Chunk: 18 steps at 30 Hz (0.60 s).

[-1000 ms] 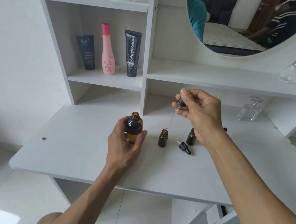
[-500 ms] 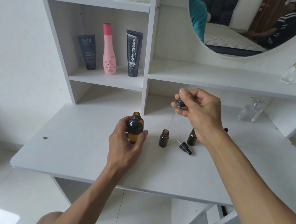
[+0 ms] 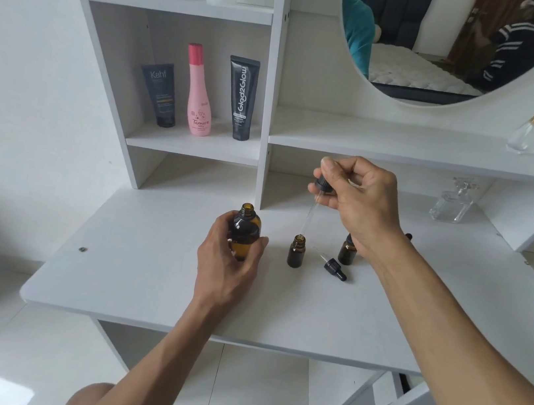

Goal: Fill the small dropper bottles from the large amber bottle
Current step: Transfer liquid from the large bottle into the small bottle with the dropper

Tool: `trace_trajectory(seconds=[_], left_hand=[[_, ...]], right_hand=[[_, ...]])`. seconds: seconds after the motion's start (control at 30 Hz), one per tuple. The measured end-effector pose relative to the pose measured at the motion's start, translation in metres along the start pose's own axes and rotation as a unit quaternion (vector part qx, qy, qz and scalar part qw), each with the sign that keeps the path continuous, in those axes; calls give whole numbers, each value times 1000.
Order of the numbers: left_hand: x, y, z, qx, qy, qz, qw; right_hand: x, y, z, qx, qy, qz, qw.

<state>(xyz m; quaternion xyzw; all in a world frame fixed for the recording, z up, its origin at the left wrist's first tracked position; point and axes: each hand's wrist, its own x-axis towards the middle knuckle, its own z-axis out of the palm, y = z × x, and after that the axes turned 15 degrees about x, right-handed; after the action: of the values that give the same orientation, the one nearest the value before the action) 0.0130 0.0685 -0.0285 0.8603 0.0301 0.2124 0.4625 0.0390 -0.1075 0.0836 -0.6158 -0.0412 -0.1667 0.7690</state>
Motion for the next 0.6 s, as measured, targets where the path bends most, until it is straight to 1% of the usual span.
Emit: trace_trajectory(seconds=[0.13,0.3,0.43,0.6], left_hand=[[1,-2,1,-2,-2,0,1000],[0,-1,1,-3,-5,0,1000],[0,-1,1,-5,-6,1,1000],[0,-1,0,-1,-6,7,1000]], right_hand=[[-1,-1,1,1,-4,-4,1000],[1,-17,17,40,-15,-27,999],[4,-32,41,65,-47,-51,996],[5,-33,66,66,-79,-50,993]])
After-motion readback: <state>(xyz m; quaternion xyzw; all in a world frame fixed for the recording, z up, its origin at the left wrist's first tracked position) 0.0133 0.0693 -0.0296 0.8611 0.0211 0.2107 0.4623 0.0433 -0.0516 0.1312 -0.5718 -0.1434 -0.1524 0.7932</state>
